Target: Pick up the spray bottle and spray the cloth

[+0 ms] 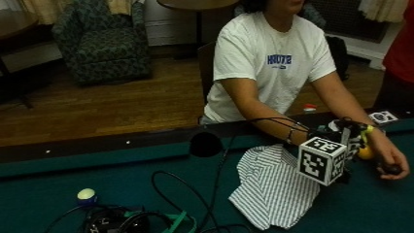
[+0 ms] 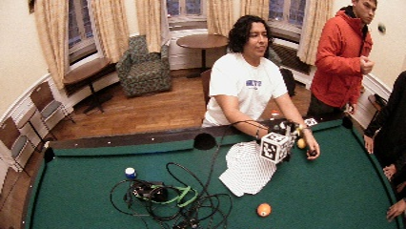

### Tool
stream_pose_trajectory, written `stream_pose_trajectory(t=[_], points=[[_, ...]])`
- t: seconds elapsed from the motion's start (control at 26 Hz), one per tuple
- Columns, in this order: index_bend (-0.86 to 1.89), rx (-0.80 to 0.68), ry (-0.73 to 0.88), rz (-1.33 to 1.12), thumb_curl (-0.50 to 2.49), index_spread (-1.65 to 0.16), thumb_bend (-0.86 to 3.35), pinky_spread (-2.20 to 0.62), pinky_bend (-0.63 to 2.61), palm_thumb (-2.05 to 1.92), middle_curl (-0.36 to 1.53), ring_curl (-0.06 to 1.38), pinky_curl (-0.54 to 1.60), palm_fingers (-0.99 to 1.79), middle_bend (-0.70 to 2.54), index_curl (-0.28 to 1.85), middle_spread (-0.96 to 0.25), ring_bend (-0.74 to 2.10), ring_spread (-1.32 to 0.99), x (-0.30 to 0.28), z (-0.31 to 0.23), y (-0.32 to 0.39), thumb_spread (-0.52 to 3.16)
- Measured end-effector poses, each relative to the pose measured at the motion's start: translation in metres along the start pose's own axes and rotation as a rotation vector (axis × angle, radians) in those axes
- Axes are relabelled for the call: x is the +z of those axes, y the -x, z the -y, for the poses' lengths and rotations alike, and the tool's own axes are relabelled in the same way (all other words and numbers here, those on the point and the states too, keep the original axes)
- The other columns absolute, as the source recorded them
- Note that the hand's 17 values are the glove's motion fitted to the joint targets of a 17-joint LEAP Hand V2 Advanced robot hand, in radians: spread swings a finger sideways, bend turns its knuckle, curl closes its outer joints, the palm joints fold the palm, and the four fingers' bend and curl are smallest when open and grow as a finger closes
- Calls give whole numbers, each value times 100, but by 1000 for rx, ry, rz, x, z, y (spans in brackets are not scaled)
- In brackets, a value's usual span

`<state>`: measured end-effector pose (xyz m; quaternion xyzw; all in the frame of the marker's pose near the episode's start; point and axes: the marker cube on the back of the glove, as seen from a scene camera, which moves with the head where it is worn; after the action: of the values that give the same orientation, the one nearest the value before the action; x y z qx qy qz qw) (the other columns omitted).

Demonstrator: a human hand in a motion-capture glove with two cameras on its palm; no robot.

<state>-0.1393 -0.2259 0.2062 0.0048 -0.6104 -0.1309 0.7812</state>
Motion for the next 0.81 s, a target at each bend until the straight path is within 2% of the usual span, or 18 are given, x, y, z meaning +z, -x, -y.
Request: stream_pose_trajectory(t=[0.54, 0.81], points=[[47, -8, -27, 26, 89, -25, -3, -31, 53, 91, 60, 52, 46, 139, 77, 62, -19, 81, -21, 35, 56, -32, 43], [47, 15, -11, 51, 89, -25, -3, -31, 53, 91, 60, 52, 46, 139, 77, 62, -19, 81, -21, 37, 60, -36, 44]])
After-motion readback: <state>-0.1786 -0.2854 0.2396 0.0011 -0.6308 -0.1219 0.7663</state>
